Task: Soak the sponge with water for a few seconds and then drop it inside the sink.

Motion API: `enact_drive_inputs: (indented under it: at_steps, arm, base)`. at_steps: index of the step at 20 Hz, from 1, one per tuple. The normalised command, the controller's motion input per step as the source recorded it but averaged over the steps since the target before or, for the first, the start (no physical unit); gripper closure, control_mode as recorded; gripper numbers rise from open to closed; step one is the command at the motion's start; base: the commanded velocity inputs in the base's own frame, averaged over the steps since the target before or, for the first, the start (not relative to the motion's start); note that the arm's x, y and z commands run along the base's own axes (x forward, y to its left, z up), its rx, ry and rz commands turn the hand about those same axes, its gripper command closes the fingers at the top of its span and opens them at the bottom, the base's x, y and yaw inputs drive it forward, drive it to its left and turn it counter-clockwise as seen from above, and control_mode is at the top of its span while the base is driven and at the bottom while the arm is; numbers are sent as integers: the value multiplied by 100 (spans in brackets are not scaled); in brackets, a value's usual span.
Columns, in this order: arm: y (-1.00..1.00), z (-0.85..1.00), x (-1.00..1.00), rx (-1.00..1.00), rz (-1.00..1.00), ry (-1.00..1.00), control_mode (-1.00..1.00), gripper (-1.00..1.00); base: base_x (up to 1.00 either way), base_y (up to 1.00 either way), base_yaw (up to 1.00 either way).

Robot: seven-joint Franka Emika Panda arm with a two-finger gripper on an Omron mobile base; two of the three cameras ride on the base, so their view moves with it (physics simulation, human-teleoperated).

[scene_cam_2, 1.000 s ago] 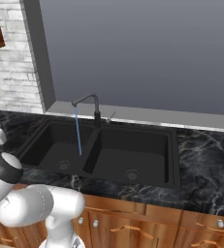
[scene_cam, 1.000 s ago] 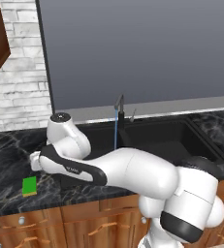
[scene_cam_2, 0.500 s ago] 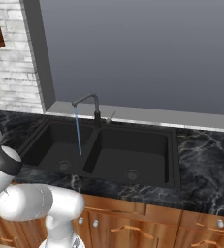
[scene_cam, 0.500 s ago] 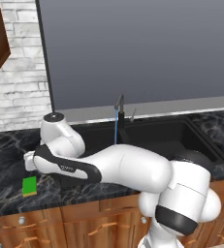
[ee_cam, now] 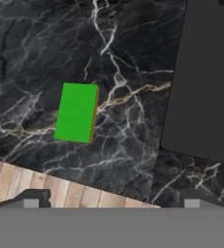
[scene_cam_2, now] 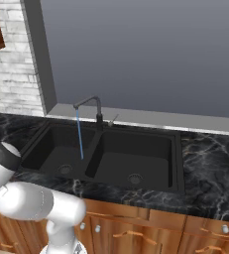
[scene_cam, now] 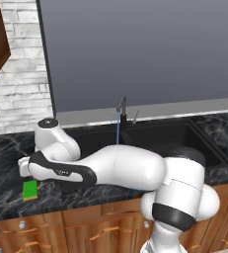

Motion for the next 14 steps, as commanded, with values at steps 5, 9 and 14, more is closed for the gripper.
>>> enact_drive_inputs:
  at_steps: [5, 9, 14]
  arm:
    - [22, -21, 12, 0, 0, 0, -100, -100]
    - [11, -15, 18, 0, 0, 0, -100, -100]
    - [15, -7, 22, 0, 0, 0, -100, -100]
  base:
    - [0, 0, 0]
    - [0, 0, 0]
    - [0, 0, 0]
